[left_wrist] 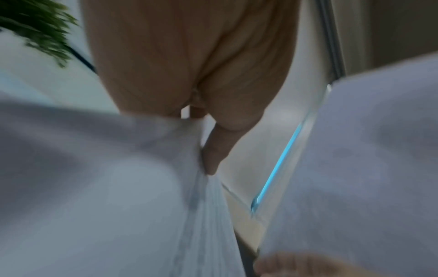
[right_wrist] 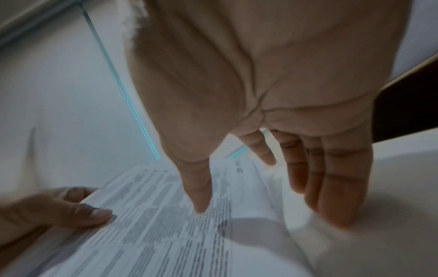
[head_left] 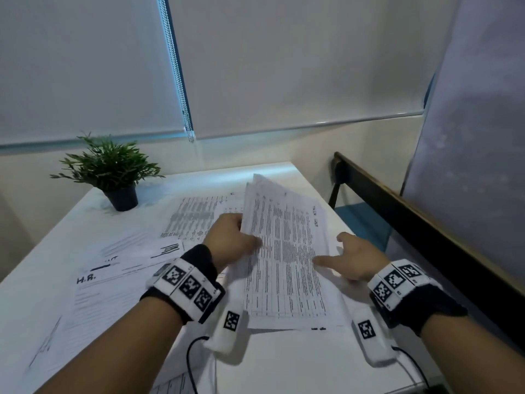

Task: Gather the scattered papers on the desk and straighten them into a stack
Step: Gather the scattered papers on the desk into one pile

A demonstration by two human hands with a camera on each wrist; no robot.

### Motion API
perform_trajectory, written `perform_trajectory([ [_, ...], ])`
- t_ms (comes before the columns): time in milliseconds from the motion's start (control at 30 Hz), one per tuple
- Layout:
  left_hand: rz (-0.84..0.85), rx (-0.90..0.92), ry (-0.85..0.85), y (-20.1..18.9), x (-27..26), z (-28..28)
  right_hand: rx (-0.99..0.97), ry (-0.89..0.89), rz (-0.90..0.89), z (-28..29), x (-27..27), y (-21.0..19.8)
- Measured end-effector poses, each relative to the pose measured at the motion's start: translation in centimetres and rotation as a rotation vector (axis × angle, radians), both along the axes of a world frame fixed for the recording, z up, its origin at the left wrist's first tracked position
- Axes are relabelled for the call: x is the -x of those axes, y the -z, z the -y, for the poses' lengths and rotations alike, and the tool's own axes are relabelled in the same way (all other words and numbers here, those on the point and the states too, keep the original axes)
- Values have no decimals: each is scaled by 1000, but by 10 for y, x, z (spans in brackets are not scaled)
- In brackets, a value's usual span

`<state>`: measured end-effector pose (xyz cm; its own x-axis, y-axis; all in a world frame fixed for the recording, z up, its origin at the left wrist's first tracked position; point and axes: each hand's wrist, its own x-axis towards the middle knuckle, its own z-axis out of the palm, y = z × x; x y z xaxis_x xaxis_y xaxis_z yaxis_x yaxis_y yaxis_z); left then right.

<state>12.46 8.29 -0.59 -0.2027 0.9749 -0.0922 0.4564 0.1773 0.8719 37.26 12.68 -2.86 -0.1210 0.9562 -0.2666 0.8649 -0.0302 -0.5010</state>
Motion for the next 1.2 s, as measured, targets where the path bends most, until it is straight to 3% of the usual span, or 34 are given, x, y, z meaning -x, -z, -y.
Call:
perform_trajectory([
  [133, 335, 17, -1, -22, 44, 28, -45, -17, -194, 10, 27, -17],
  [267, 624, -21, -172, -34, 93, 63, 16, -67, -432, 23, 84, -24],
  [367, 654, -22, -322, -23, 133, 93, 159, -63, -624, 35, 133, -18],
  [433, 618, -2, -431, -10, 156, 109, 147, -89, -634, 42, 161, -9],
  [533, 405, 133, -560, 8, 185, 136, 108, -159, -549, 54, 191, 1],
  [633, -29, 351, -453, 19, 207, 147, 91, -230, -395, 65, 206, 4],
  [700, -356, 366, -383, 14, 209, 149, 90, -307, -249, 71, 210, 4],
  [800, -607, 309, -299, -3, 195, 139, -1, -365, -74, 64, 204, -2],
  [933, -568, 191, -138, -18, 156, 106, -122, -266, 11, 27, 169, -23],
  [1067, -465, 126, -66, -18, 114, 57, -88, -105, 180, -23, 117, -24],
  [1200, -484, 149, -1, -11, 79, 6, -14, -50, 343, -55, 70, -10],
])
